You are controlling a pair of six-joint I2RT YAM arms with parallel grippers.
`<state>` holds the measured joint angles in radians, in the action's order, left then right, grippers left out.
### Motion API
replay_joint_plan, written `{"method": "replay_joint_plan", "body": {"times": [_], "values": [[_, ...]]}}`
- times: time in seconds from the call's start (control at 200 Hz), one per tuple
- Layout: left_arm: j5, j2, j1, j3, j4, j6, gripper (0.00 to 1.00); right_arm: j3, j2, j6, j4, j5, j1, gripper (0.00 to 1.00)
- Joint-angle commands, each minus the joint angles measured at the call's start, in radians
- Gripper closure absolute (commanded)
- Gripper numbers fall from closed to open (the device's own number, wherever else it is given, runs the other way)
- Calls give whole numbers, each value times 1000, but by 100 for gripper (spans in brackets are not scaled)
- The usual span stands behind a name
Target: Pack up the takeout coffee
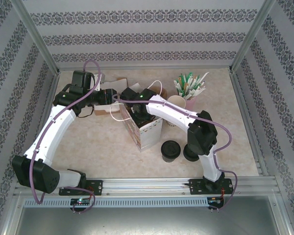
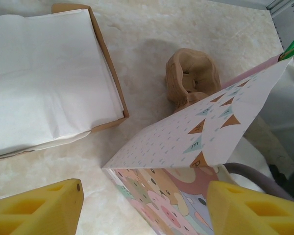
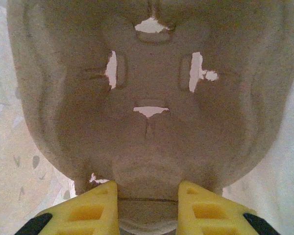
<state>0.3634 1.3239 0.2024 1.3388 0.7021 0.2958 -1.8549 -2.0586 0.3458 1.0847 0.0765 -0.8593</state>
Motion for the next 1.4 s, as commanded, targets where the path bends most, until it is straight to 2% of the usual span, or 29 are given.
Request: {"method": "replay_joint_plan", "body": {"times": [0.0, 1.394], "values": [[-10, -20, -9, -9, -27, 1, 32, 25, -31, 30, -24, -27, 8, 73], [-4, -15, -9, -15, -32, 8, 34, 175, -173, 90, -158, -69, 8, 71]]}}
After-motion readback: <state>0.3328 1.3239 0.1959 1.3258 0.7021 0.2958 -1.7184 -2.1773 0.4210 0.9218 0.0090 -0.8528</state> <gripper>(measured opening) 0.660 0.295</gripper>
